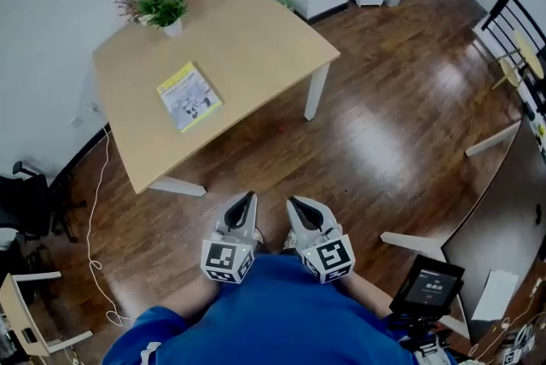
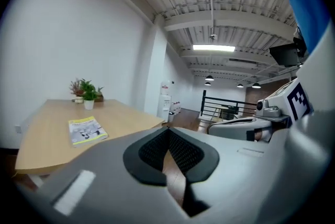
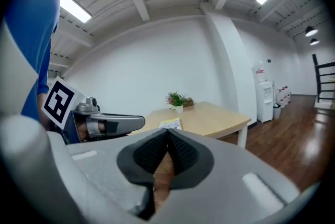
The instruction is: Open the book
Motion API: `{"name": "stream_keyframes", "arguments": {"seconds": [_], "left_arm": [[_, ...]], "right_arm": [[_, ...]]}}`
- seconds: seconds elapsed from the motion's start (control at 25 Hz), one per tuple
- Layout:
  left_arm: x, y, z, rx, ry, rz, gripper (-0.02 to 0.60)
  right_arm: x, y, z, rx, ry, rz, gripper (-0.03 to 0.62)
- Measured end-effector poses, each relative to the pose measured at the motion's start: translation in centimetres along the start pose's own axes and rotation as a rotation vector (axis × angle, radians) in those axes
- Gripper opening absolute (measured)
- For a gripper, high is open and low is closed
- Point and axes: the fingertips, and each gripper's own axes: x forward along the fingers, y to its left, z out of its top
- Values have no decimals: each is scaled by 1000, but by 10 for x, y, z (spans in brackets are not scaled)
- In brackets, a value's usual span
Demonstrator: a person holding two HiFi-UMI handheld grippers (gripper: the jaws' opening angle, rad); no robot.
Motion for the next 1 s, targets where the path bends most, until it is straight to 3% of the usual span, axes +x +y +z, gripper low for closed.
{"name": "stream_keyframes", "arguments": {"seconds": [0.24, 0.4, 0.72, 1.0], "left_arm": [[-19, 63, 0, -47, -32, 174, 6], [-22, 122, -10, -87, -47, 251, 6], [-45, 152, 0, -118, -94, 320, 6], [-52, 194, 2, -133, -113, 330, 6]], "right_arm": [[61, 31, 1, -46, 38, 166, 3], [117, 49, -4, -85, 78, 227, 3], [141, 77, 9, -141, 89, 290, 3], [178, 97, 16, -159, 85, 283, 3]]}}
